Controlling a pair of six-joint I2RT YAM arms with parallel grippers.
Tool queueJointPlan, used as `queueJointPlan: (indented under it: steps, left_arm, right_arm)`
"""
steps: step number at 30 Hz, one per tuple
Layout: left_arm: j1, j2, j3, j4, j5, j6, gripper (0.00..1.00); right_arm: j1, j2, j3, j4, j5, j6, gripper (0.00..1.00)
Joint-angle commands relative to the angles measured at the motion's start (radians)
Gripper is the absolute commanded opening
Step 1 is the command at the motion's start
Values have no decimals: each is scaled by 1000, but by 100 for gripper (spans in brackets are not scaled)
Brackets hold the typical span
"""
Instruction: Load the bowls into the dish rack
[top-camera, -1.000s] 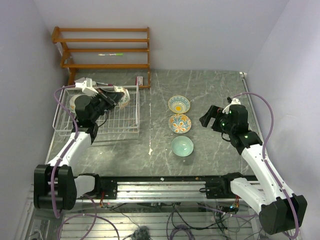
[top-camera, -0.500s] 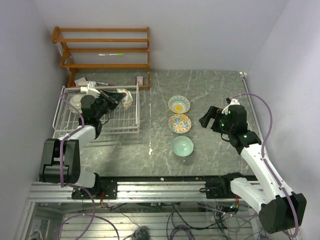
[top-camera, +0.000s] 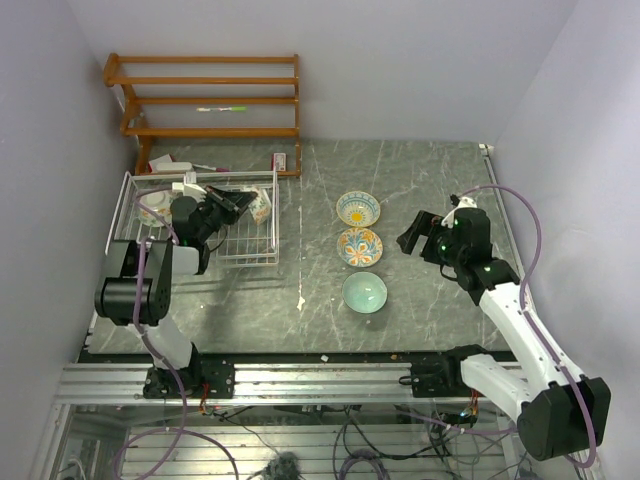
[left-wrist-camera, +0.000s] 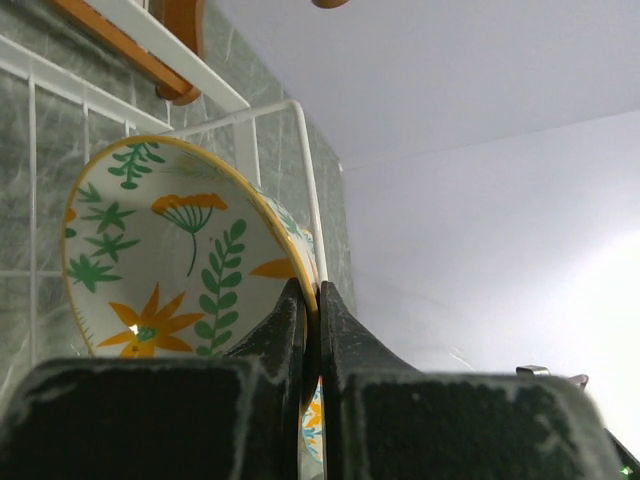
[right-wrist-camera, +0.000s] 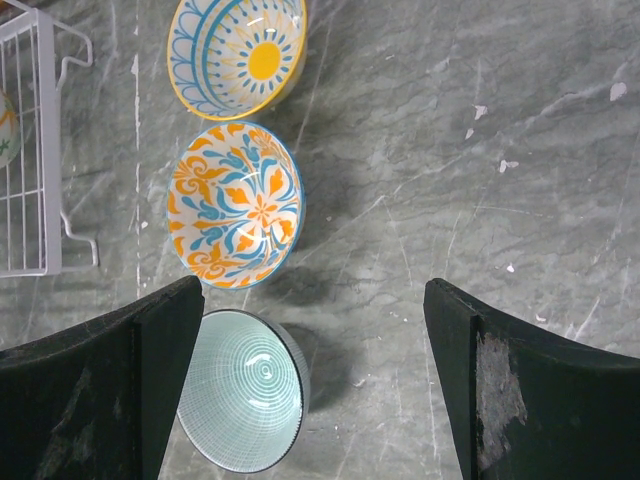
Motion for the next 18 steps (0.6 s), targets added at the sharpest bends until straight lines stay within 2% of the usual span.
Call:
queueJointPlan:
  steps: [1, 8, 18]
  left_arm:
    - [22, 71, -17, 179, 20, -19, 7]
    - [79, 134, -59, 163, 30, -1, 8]
    - [144, 200, -77, 69, 49, 64, 29]
  right_arm:
    - [-7, 13, -9, 32, 4, -6, 92]
    - [-7, 22, -8, 39, 6, -7, 93]
    - [-6, 23, -13, 47, -9, 1, 93]
